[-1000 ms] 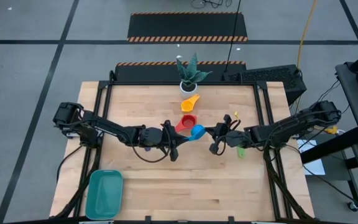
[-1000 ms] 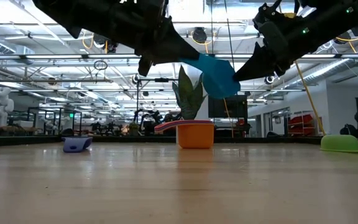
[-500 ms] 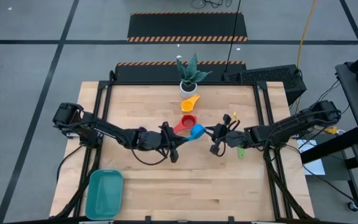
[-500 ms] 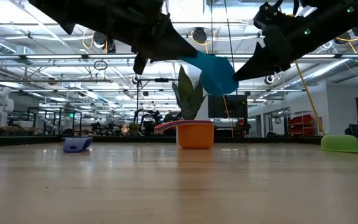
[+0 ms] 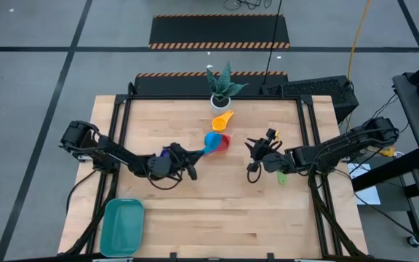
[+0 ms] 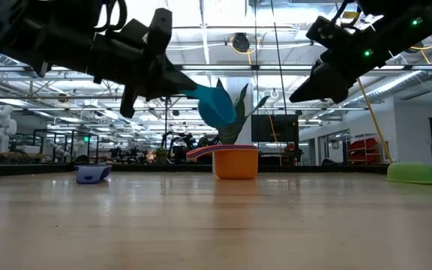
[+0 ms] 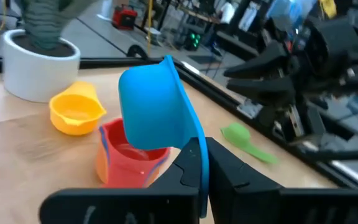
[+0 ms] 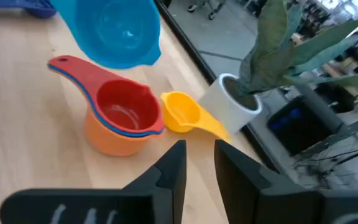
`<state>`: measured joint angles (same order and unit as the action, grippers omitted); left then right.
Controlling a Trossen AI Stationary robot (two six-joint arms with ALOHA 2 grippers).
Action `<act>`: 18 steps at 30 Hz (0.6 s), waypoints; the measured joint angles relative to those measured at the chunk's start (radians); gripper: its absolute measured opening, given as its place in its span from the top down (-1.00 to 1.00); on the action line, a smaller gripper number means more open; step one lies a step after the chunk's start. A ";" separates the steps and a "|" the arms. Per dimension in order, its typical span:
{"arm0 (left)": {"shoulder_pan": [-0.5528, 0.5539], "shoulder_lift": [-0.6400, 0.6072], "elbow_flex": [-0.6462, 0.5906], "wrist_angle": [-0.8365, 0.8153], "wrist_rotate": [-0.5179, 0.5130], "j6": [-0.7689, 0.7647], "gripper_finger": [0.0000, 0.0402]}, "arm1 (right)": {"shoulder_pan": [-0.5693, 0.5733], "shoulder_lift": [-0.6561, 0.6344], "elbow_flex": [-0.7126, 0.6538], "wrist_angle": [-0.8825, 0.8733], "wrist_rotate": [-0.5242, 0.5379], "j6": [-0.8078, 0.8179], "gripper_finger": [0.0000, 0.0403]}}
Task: Nest measuring cups in basket
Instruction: Stack the light blue measuring cup on the red measuring cup
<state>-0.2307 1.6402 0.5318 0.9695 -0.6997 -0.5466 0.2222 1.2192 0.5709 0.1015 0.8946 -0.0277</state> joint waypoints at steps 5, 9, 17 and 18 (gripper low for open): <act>0.030 0.020 -0.007 0.039 -0.001 -0.042 0.94 | 0.000 0.000 0.000 0.068 0.067 -0.120 0.64; 0.042 0.094 0.037 0.054 0.001 -0.070 0.96 | -0.001 0.000 0.000 0.169 0.080 -0.254 0.64; 0.042 0.268 0.060 0.329 -0.029 -0.066 0.94 | -0.001 0.000 0.000 0.247 0.145 -0.483 0.64; 0.043 0.284 0.060 0.344 -0.030 -0.074 0.95 | -0.001 0.000 0.000 0.247 0.156 -0.505 0.64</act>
<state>-0.1877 1.9237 0.5920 1.3131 -0.7293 -0.6209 0.2214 1.2190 0.5713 0.3485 1.0509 -0.5329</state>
